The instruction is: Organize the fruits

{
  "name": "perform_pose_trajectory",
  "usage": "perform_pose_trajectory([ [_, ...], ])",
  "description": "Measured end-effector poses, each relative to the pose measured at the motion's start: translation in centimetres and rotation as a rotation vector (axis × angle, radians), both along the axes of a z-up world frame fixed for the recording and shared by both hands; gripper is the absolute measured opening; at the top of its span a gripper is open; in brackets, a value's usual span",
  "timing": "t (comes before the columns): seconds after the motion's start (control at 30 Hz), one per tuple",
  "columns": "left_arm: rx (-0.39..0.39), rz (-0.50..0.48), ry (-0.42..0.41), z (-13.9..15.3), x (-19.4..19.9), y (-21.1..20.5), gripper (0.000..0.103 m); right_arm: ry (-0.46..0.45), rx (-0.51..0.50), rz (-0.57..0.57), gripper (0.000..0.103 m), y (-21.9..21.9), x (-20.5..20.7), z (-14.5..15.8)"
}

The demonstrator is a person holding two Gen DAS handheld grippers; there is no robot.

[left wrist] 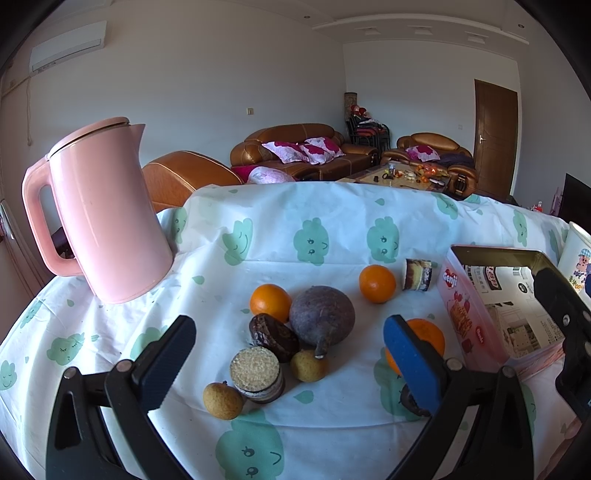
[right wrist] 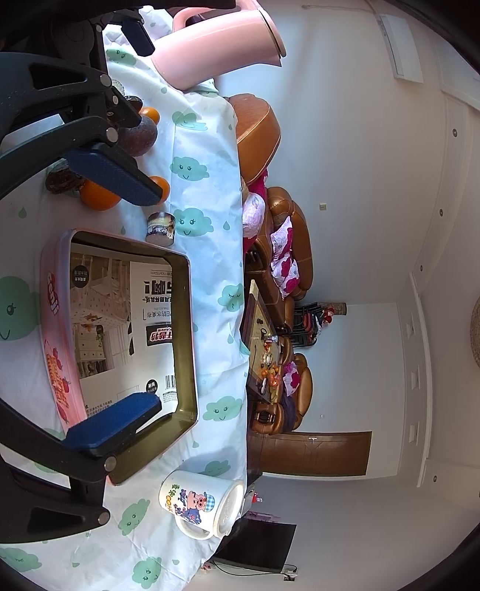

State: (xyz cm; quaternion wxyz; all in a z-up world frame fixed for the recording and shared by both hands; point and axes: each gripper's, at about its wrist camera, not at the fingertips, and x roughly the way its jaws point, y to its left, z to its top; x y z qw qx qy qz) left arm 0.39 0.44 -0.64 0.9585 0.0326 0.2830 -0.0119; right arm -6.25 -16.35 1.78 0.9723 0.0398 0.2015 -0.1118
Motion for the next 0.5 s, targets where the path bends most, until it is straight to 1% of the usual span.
perform_pose_trajectory([
  [0.07,0.006,0.001,0.005,-0.1,0.1,0.2,0.103,0.001,0.000,0.002,0.102,0.0,0.0,0.0],
  [0.27,0.051,0.055,-0.012,0.1,0.3,1.0,0.103,0.014,-0.006,0.023,0.102,0.8,0.4,0.0],
  [0.37,0.065,0.058,0.002,0.5,0.6,1.9,0.103,0.012,-0.012,0.043,0.102,1.0,0.3,0.2],
  [0.43,0.050,0.059,0.025,0.7,0.9,2.9,0.103,0.012,-0.012,0.073,0.102,1.1,0.2,0.3],
  [0.5,0.016,0.052,0.041,1.1,1.2,4.3,0.103,0.019,-0.003,0.119,0.099,1.4,0.3,0.3],
])
